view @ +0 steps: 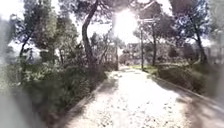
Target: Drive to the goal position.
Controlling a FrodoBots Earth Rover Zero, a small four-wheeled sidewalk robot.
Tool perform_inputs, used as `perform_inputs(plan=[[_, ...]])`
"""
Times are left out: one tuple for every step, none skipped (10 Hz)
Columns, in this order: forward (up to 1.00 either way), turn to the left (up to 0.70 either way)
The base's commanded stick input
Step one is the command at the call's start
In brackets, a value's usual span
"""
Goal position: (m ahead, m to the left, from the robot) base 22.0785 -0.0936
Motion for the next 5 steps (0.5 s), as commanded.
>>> perform_inputs(plan=[[0.7,-0.23],[0.7,-0.13],[0.7,-0.03],[0.7,0.0],[0.7,0.0]])
